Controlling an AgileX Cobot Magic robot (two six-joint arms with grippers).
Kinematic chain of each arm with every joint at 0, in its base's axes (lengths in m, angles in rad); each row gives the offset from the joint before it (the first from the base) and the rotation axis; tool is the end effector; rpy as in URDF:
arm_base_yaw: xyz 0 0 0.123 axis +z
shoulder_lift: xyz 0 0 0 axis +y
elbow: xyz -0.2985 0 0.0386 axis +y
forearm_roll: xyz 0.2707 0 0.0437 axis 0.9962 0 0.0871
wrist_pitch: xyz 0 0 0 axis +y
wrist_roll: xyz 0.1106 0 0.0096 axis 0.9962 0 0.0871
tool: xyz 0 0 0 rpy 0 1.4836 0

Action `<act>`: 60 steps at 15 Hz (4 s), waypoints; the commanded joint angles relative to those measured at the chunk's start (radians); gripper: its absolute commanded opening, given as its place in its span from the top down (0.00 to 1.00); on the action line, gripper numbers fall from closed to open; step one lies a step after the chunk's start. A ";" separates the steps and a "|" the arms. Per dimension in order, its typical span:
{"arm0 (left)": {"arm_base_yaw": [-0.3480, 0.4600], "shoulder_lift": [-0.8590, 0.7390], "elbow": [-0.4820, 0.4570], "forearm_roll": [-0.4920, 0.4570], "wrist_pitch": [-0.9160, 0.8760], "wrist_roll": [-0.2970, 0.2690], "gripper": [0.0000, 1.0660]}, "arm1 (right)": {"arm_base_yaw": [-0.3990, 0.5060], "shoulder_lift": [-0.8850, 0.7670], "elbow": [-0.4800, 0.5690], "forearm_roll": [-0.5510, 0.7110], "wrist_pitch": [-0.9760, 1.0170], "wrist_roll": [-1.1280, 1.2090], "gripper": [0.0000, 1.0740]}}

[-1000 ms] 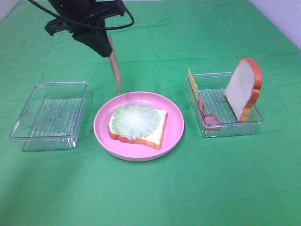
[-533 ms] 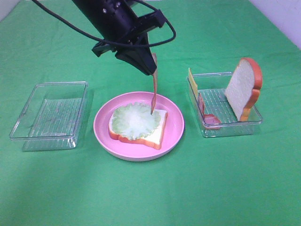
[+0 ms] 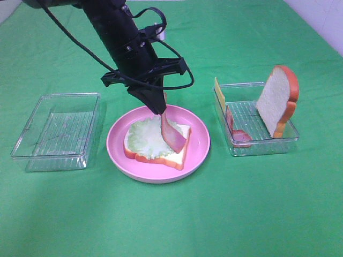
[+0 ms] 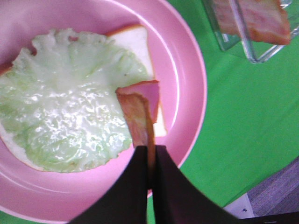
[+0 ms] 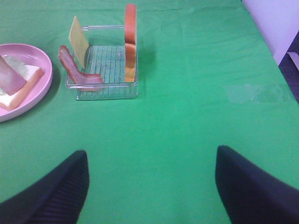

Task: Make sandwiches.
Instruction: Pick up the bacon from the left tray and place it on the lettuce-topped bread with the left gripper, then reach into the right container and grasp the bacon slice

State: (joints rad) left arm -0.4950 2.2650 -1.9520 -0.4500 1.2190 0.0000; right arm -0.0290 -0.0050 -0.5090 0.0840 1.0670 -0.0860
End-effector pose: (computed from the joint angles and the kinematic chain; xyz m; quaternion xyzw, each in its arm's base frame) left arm 0.4254 -0.2811 0.1859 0.1767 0.9588 -0.2224 0.0071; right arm 0.0147 0.0077 0.2816 -0.0263 0.8501 0.0117 0.5259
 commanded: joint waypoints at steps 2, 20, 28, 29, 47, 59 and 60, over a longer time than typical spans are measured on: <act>-0.002 0.014 0.000 0.104 0.027 -0.133 1.00 | -0.004 -0.016 0.002 0.004 -0.007 -0.013 0.34; -0.002 -0.626 0.004 0.355 0.070 -0.124 0.26 | -0.004 -0.016 0.002 0.004 -0.007 -0.013 0.34; -0.002 -1.048 0.547 0.384 0.068 -0.122 0.26 | -0.004 -0.016 0.002 0.004 -0.007 -0.013 0.34; -0.002 -1.103 0.630 0.384 0.068 -0.122 0.26 | -0.004 -0.016 0.002 0.004 -0.007 -0.013 0.34; -0.002 -2.231 1.410 0.424 -0.053 0.010 0.26 | -0.004 0.035 -0.008 0.006 -0.025 -0.013 0.34; -0.002 -2.293 1.420 0.428 -0.116 0.010 0.27 | -0.003 1.025 -0.242 0.450 -0.446 -0.397 0.34; -0.002 -2.293 1.425 0.428 -0.124 0.010 0.27 | -0.003 1.103 -0.298 0.483 -0.417 -0.420 0.34</act>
State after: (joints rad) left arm -0.4950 -0.0060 -0.5260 -0.0160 1.1020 0.0100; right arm -0.0290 1.0960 -0.7980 0.5490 0.6420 -0.4810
